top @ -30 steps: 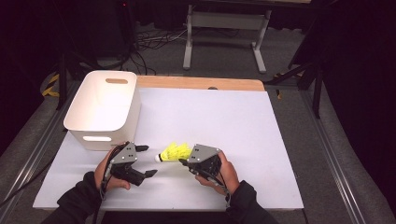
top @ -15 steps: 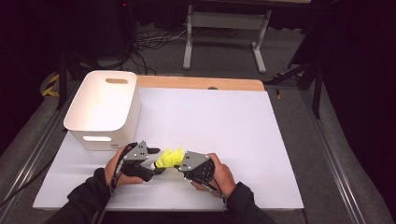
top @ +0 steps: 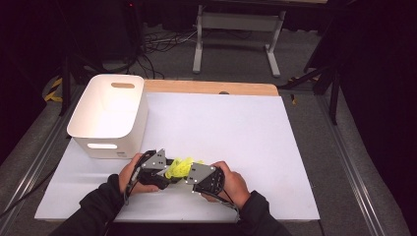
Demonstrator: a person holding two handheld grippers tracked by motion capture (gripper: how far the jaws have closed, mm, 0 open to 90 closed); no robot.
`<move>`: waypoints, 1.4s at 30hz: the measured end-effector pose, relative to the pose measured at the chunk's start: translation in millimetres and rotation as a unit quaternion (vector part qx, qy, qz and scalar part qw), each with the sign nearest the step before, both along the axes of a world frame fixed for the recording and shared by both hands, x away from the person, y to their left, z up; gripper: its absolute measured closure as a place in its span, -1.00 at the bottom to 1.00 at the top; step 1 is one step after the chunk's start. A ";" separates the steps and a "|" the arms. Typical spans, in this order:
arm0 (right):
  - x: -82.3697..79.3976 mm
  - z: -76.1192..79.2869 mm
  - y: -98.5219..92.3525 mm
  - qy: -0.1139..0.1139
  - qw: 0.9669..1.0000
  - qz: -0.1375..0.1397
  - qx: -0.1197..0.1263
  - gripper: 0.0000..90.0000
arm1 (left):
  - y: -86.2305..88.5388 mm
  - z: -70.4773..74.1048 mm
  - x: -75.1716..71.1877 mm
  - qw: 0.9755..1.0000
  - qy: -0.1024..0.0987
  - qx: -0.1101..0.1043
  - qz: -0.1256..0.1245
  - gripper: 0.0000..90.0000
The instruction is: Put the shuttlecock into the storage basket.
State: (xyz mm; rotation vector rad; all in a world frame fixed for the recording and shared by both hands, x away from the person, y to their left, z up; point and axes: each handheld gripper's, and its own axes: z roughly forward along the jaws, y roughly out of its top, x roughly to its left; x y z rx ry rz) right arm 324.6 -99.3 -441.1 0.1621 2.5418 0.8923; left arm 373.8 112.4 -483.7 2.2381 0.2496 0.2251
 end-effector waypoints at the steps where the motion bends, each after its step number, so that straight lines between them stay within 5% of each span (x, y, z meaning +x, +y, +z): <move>1: 0.2 0.6 0.3 -0.002 1.000 0.001 -0.006 0.80 | -2.4 0.2 0.4 1.000 -0.001 -0.001 -0.002 -0.07; 6: 1.6 6.5 5.2 0.002 1.000 0.012 -0.018 0.74 | -5.9 0.9 0.6 1.000 -0.011 0.003 -0.005 0.02; 16: 7.3 18.6 8.4 0.041 0.998 0.020 0.034 0.55 | -5.1 2.9 -4.4 0.999 -0.044 -0.016 0.004 0.13; 24: 8.9 22.2 5.8 0.054 0.997 0.014 0.055 0.45 | -3.9 1.4 -6.0 0.998 -0.048 -0.046 0.016 0.16; 42: -2.2 38.1 3.1 0.016 0.999 -0.005 0.046 -0.01 | -0.3 1.9 -6.6 0.995 -0.056 -0.080 0.035 0.22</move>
